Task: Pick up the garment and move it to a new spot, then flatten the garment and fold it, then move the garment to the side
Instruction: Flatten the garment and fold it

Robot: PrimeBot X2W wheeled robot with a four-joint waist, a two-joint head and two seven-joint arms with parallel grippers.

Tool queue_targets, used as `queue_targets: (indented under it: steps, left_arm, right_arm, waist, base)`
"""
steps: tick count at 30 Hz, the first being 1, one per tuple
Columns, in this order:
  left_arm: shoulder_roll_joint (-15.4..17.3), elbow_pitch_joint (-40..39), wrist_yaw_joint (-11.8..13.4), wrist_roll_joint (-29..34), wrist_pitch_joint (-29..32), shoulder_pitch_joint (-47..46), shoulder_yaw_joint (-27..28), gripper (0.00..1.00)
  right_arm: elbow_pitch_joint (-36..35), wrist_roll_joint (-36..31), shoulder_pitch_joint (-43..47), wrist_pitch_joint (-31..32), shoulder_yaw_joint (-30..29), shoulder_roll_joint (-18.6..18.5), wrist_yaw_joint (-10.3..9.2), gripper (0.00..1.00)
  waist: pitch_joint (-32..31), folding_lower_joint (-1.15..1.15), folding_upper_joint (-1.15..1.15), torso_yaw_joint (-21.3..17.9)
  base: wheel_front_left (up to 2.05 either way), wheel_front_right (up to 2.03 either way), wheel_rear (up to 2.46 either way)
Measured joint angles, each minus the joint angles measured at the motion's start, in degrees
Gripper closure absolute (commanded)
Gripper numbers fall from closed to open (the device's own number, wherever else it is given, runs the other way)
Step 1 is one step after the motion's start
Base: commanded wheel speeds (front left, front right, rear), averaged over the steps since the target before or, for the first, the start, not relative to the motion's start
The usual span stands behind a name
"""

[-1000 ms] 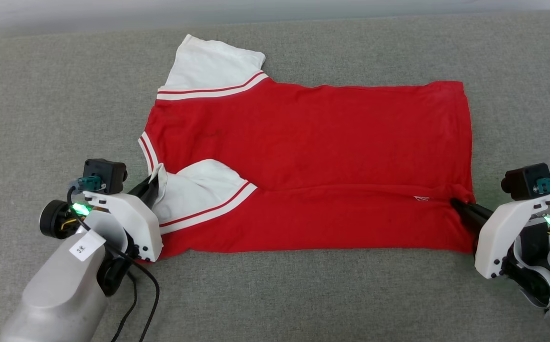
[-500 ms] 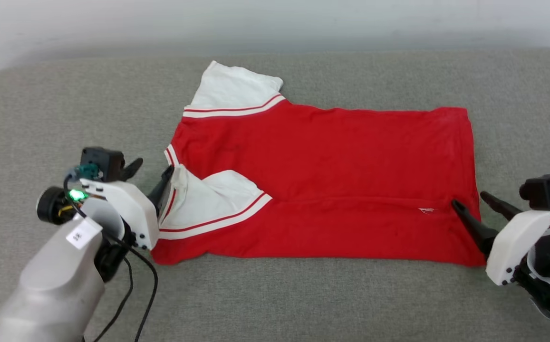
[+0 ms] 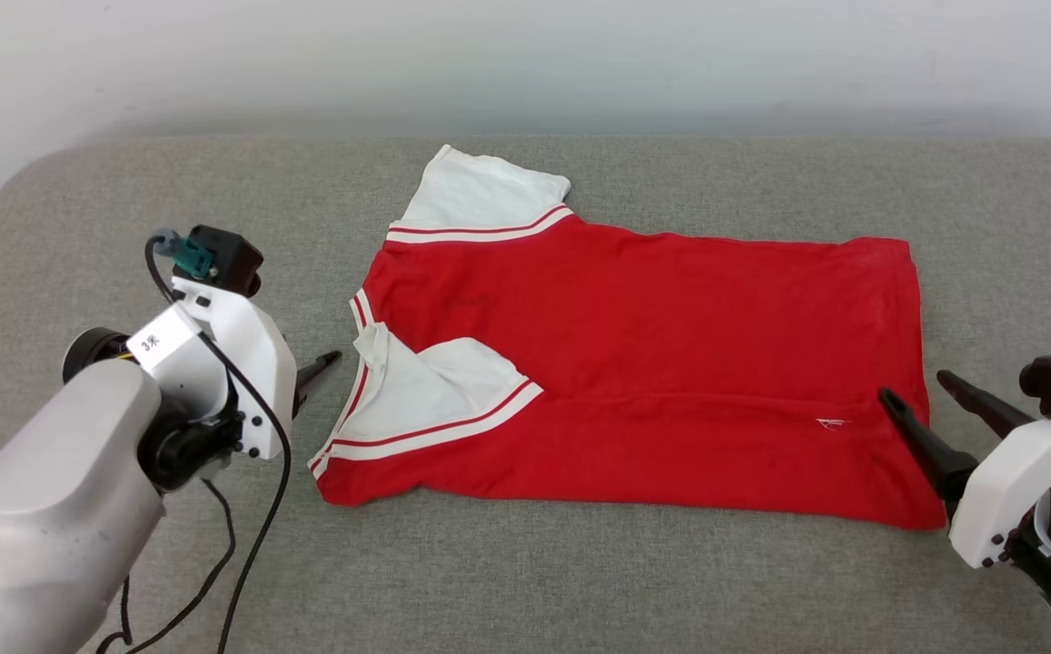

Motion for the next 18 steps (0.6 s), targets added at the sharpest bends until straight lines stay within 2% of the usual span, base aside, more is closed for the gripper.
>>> queue_targets:
  steps: [5, 10, 18]
  left_arm:
    - [1.8, -1.2, 0.0, -2.7, 9.2, -1.0, -2.4, 0.00]
    - [2.0, -1.8, 0.0, -3.9, 15.7, -1.2, -5.5, 0.00]
    - [2.6, -0.3, 0.0, -6.4, 18.0, 1.2, -8.1, 0.00]
  right_arm:
    - [-2.4, -0.9, 1.5, 2.4, -1.5, 1.1, -0.01, 0.00]
    - [-3.8, -1.3, 2.3, 4.4, -2.3, 1.5, 0.00, 0.00]
    - [-4.6, -1.4, 2.1, 6.0, -1.9, 2.9, 0.00, 0.00]
  waist:
    - [-0.1, 0.00, 0.00, -0.3]
    - [0.4, 0.00, 0.00, -0.8]
    - [2.0, 0.00, 0.00, -2.6]
  base:
    - [0.00, 0.00, 0.00]
    - [0.00, 0.00, 0.00]
    - [0.00, 0.00, 0.00]
